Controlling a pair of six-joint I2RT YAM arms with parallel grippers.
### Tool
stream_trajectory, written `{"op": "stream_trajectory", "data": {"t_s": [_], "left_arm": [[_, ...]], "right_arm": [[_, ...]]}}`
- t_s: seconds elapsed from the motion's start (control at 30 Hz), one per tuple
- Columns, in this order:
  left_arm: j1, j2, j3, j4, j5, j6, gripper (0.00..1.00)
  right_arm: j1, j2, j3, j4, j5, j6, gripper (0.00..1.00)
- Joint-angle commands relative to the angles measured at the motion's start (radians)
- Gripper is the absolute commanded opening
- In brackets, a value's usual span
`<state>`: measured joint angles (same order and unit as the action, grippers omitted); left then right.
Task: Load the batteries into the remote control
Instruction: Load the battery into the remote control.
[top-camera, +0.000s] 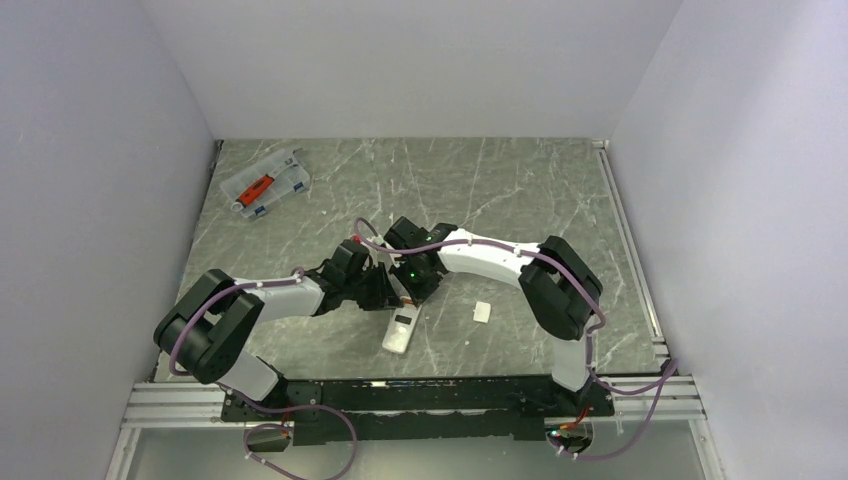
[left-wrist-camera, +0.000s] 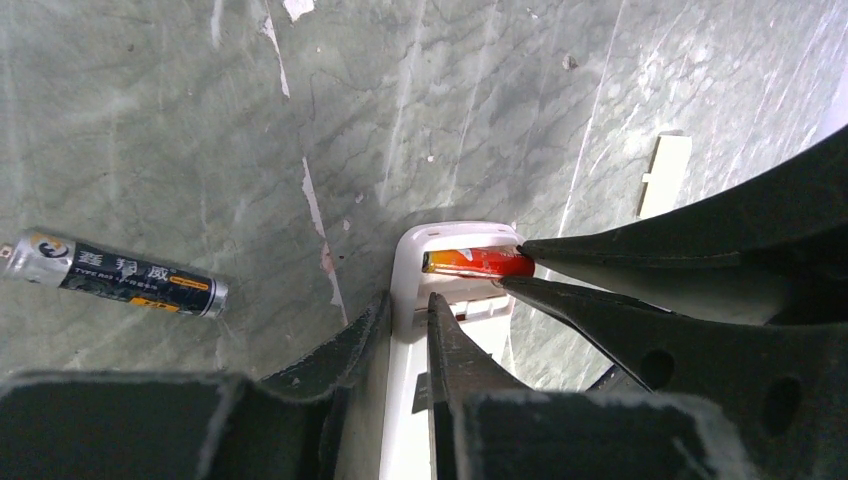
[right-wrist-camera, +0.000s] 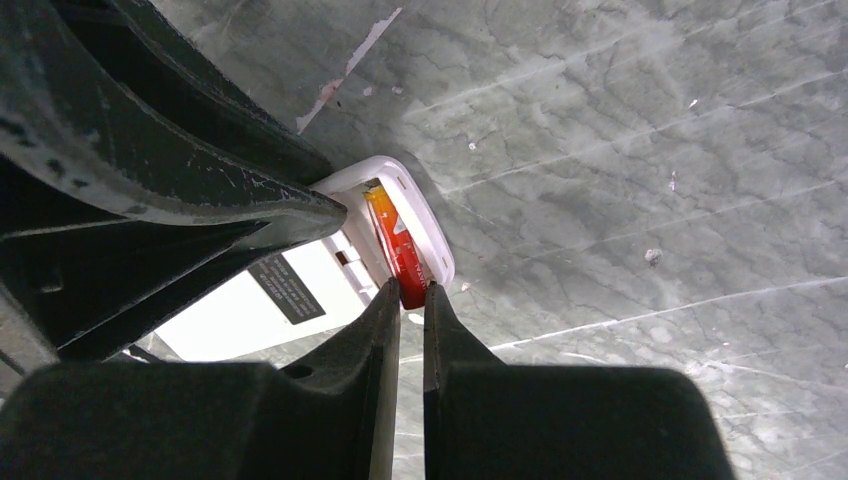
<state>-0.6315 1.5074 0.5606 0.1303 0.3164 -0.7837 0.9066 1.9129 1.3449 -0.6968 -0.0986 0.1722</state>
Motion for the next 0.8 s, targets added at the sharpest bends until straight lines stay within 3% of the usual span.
{"op": "stream_trajectory", "data": {"t_s": [0.0, 0.37, 0.77], "left_arm": [[-0.075, 0.037, -0.006, -0.055, 0.025, 0.274, 0.15], [-0.075, 0.047, -0.004, -0.058, 0.013, 0.270, 0.15], [-0.075, 0.025, -0.008, -0.058, 0.026, 0.279, 0.16]], "right_arm": [[0.025, 0.063, 0.069, 0.238, -0.023, -0.057, 0.00], [0.038, 0.107, 0.144, 0.158, 0.010, -0.060, 0.00], [0.043, 0.128, 0.136, 0.181, -0.011, -0.055, 0.00]]}}
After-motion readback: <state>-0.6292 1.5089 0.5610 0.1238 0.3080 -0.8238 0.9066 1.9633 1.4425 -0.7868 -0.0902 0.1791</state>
